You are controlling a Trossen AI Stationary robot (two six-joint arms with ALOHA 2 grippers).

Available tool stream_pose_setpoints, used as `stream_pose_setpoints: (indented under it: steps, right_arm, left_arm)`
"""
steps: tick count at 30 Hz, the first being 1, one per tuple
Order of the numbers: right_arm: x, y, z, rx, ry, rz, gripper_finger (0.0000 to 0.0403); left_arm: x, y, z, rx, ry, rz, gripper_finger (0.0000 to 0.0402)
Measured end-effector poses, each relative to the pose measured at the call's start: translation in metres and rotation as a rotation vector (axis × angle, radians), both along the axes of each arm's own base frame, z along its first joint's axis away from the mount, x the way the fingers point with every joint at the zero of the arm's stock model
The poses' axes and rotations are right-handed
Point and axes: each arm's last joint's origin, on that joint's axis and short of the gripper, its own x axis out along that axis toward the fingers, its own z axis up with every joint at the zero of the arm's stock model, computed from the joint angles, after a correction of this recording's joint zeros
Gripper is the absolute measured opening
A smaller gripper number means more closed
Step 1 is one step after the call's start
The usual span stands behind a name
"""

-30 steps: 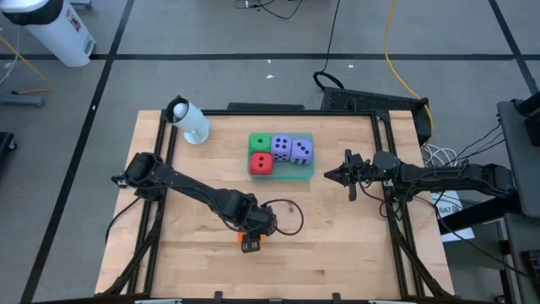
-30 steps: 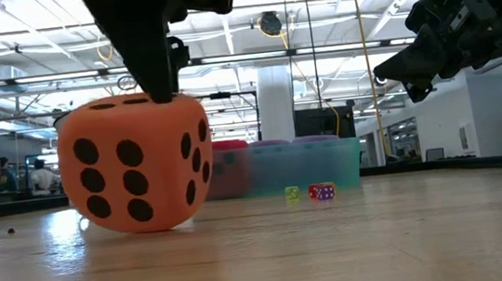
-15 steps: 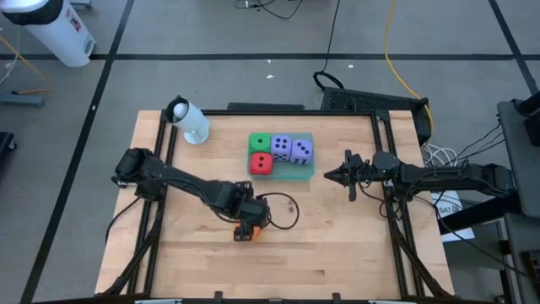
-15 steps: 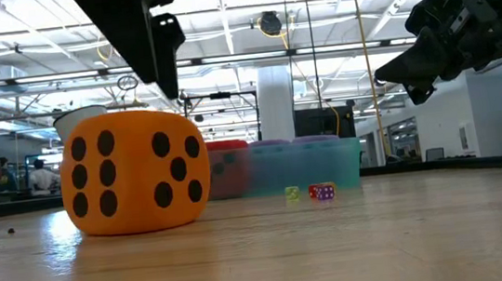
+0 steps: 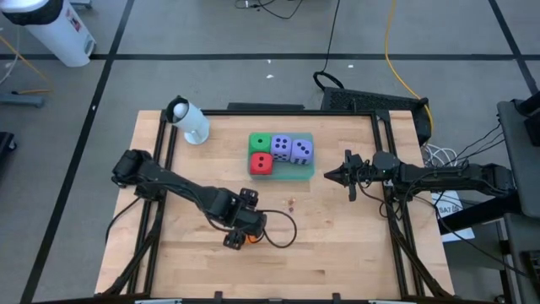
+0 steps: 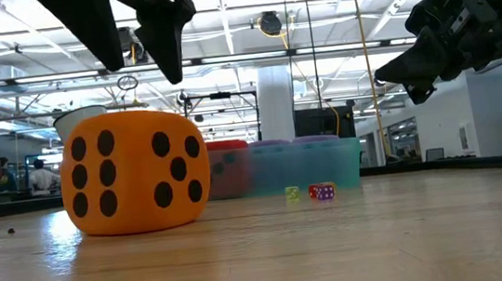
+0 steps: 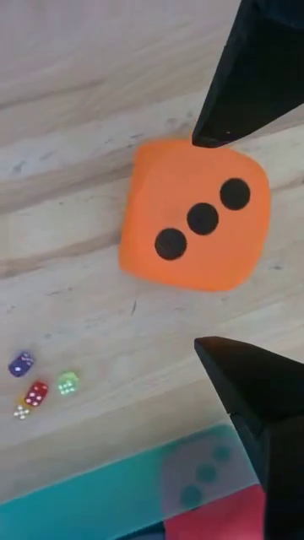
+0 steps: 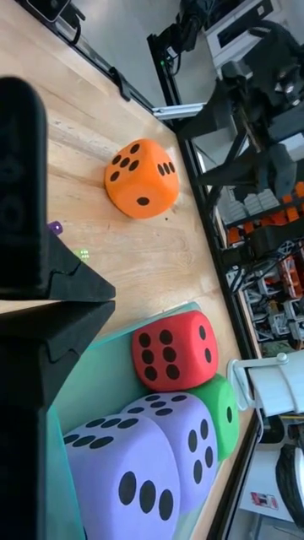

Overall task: Pick & Place Dice
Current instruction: Put the large orange dice into the blue bin

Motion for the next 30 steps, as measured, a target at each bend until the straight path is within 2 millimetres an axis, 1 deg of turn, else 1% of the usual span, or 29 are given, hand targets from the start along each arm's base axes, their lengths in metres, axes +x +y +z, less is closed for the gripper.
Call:
stream_pose_setpoints:
  steps: [6, 12, 16, 23, 25, 30]
  right_arm:
    - [0.0, 0.0, 0.0, 0.001, 0.003, -0.001, 0.0]
    - [0.0, 0.0, 0.0, 0.002, 0.003, -0.002, 0.0]
    - [0.0, 0.0, 0.0, 0.001, 0.004, -0.002, 0.0]
    - [0.0, 0.0, 0.0, 0.0, 0.004, -0.002, 0.0]
    - [0.0, 0.0, 0.0, 0.0, 0.005, -0.003, 0.0]
    - [0.0, 0.0, -0.001, 0.0, 0.006, -0.002, 0.0]
  left_arm:
    - [-0.002, -0.004, -0.003, -0.025, 0.016, -0.059, 0.0398]
    - [-0.005, -0.001, -0.019, -0.008, 0.046, -0.087, 0.0399]
    - [-0.003, 0.004, -0.029, -0.042, 0.04, -0.088, 0.0399]
    - [-0.002, 0.006, -0.03, -0.037, 0.036, -0.12, 0.04]
    - [-0.001, 0.007, -0.031, -0.068, 0.046, -0.124, 0.0399]
    - [0.006, 0.007, -0.046, -0.079, 0.089, -0.129, 0.0399]
